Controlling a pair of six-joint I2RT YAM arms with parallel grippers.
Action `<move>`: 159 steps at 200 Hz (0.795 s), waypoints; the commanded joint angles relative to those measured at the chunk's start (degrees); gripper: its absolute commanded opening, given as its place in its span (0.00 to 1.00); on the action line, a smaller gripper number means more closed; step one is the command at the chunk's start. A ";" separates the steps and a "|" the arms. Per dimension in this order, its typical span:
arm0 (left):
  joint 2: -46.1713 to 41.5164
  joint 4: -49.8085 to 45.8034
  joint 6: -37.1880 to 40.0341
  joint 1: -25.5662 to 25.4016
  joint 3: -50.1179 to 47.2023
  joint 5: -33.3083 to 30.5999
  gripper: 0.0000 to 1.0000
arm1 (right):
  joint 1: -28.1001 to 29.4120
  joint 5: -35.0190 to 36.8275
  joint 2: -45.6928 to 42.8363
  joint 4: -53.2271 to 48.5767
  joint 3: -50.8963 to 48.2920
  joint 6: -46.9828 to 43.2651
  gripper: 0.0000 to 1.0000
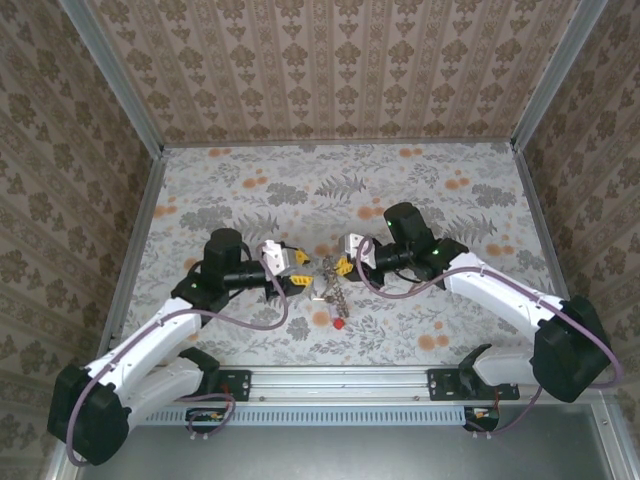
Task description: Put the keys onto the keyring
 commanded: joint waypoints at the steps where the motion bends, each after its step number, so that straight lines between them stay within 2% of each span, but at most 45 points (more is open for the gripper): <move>1: 1.07 -0.15 -3.06 0.37 0.24 1.11 0.51 | 0.88 3.84 -2.38 -10.51 4.94 -9.38 0.00; 52: 11.78 5.04 -3.57 -3.18 5.47 5.19 0.49 | 1.46 5.31 -2.63 -13.93 7.85 -12.19 0.00; 76: 14.02 6.89 -1.96 -4.85 6.50 5.28 0.44 | 1.64 5.12 -2.13 -14.64 8.66 -12.82 0.00; 99: 14.45 7.86 -0.16 -5.46 6.69 5.84 0.33 | 1.81 4.95 -2.08 -14.63 8.74 -13.14 0.00; 139: 14.99 5.99 2.78 -5.95 8.19 5.93 0.23 | 2.07 4.84 -1.77 -15.01 9.07 -14.03 0.00; 159: 15.32 5.62 3.39 -5.94 8.85 6.32 0.09 | 2.58 5.50 -1.51 -15.84 9.35 -15.18 0.00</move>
